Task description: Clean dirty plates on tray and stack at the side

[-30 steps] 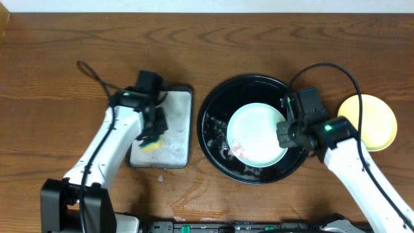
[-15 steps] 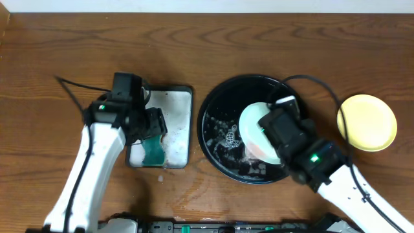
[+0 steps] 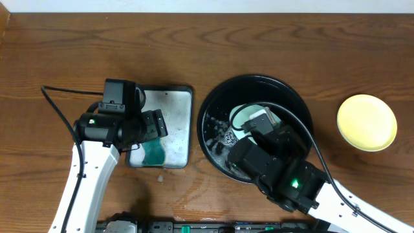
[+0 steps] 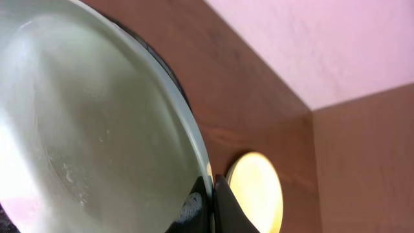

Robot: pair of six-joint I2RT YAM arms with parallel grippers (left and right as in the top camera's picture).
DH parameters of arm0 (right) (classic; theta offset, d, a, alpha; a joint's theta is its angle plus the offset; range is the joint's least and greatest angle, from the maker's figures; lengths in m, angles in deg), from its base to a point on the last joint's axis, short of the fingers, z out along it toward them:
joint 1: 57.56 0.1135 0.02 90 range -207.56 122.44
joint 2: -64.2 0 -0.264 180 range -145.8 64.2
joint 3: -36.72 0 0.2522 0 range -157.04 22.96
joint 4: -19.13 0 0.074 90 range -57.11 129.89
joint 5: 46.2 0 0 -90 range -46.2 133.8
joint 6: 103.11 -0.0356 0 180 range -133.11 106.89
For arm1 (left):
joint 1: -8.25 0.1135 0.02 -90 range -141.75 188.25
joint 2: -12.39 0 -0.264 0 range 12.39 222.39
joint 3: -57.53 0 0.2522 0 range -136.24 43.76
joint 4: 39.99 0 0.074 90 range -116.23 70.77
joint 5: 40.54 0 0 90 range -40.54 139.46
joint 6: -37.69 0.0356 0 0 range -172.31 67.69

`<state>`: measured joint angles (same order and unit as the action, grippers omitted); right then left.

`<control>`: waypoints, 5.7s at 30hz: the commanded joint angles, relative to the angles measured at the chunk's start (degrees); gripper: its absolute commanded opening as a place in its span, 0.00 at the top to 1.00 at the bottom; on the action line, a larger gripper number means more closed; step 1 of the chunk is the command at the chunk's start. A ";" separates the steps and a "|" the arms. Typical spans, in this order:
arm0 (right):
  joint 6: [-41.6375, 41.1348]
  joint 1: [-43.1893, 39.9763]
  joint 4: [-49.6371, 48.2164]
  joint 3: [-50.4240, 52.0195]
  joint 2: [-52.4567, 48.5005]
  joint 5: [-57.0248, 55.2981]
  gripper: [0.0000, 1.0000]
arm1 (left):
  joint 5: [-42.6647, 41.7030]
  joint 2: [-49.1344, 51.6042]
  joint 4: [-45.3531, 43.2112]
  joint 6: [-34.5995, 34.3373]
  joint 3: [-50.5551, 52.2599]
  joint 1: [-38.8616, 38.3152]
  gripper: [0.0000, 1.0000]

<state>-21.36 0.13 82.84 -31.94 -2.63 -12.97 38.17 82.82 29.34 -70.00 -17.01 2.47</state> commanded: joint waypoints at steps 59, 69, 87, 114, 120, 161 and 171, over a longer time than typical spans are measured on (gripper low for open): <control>17.79 6.16 -4.11 -5.44 0.83 -12.22 0.99 | -0.22 -0.02 0.26 0.70 -1.22 0.20 0.14; 17.79 6.16 -4.11 -5.44 0.83 -12.22 0.99 | -0.22 -0.02 0.28 0.70 -1.22 0.22 0.14; 17.75 6.16 -4.13 -5.44 0.83 -12.17 0.99 | -0.22 -0.02 0.28 0.72 -1.22 0.20 0.14; 13.22 -8.72 -6.82 -5.33 -0.42 4.96 0.99 | -0.22 -0.02 0.28 0.72 -1.22 0.20 0.14; 6.58 -9.73 -5.35 -5.33 -0.59 4.42 0.99 | -0.22 -0.02 0.26 0.72 -1.22 0.20 0.14; -11.43 -97.24 -8.55 -6.38 -7.17 99.08 0.48 | -0.22 -0.02 0.26 0.72 -1.22 0.20 0.14; -0.24 -61.75 0.09 -6.38 18.75 96.02 0.01 | -0.22 -0.02 0.26 0.72 -1.22 0.20 0.14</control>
<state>-25.74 -69.05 81.12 -37.88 12.04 84.14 37.77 82.82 29.36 -70.00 -17.01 2.47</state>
